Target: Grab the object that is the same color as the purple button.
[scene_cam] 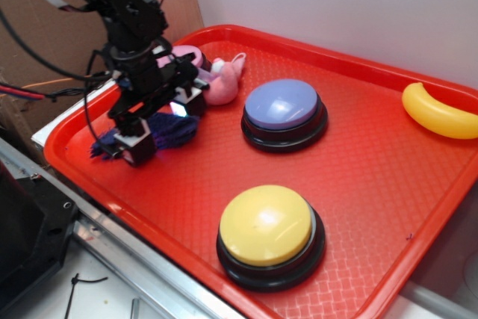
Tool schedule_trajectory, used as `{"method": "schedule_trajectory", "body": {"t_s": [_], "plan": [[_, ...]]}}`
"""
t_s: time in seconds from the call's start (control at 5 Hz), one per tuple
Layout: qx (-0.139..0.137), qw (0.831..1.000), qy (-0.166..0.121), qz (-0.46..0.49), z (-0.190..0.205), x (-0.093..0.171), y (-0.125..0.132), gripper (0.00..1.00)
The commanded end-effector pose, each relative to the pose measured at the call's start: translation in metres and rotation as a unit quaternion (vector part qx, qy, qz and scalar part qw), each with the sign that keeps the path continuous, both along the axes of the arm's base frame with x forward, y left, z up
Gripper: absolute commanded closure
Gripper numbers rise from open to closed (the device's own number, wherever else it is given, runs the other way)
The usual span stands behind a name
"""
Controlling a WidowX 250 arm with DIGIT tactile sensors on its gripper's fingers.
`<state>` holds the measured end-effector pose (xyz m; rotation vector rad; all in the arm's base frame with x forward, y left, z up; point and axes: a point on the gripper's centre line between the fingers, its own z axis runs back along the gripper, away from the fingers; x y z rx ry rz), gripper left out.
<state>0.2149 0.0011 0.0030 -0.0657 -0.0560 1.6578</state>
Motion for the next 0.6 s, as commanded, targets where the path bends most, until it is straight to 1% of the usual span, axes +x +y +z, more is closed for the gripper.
{"method": "schedule_trajectory", "body": {"t_s": [0.0,0.2,0.4], "plan": [[0.014,1.000,-0.009,-0.004,0.002,-0.001,0.003,1.00],[0.026,0.998,-0.004,-0.060,0.019,0.001,0.003,1.00],[0.032,0.987,-0.001,-0.158,0.047,0.002,0.004,1.00]]}}
